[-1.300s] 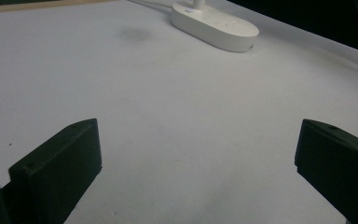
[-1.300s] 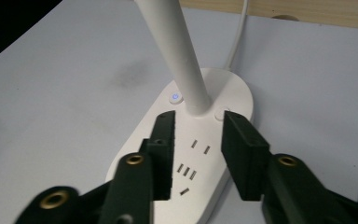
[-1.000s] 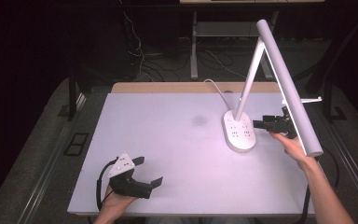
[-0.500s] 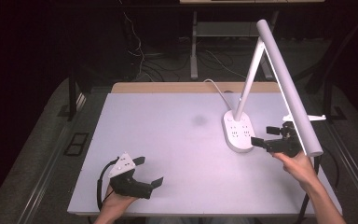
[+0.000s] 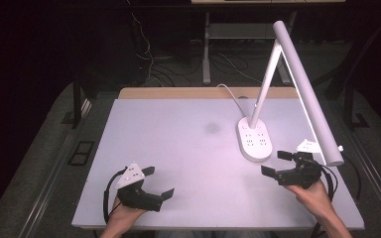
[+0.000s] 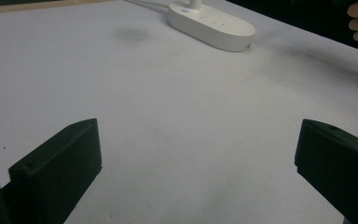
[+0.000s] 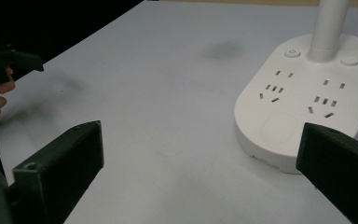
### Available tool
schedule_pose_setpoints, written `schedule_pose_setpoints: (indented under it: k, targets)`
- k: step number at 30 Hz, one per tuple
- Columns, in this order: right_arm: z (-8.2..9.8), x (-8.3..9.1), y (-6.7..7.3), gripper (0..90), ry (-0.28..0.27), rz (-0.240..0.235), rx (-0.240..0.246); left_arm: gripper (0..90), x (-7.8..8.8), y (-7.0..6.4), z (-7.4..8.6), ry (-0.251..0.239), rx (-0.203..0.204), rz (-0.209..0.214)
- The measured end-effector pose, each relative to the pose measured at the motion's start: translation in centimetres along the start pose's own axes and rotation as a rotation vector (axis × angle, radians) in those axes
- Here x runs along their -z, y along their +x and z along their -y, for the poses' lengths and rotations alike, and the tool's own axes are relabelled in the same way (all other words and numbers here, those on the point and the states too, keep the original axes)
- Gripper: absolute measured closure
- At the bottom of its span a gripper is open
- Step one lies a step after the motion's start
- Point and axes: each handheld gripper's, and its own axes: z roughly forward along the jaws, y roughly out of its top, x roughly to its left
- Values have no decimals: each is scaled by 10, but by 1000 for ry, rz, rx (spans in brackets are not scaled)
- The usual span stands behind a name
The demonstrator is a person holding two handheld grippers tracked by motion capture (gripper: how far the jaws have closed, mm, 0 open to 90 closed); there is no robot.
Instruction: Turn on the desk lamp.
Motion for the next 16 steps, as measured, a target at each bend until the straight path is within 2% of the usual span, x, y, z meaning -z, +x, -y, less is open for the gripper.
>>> schedule_pose_setpoints:
  k: [9,12,16]
  targets:
    - [25,0,16,4,8,0,34,0,0,0,0,0,0,1]
    - [32,1,19,4,4,8,52,0,0,0,0,0,1,1]
    - [40,0,20,4,4,9,52,0,-1,1,0,5,1,2]
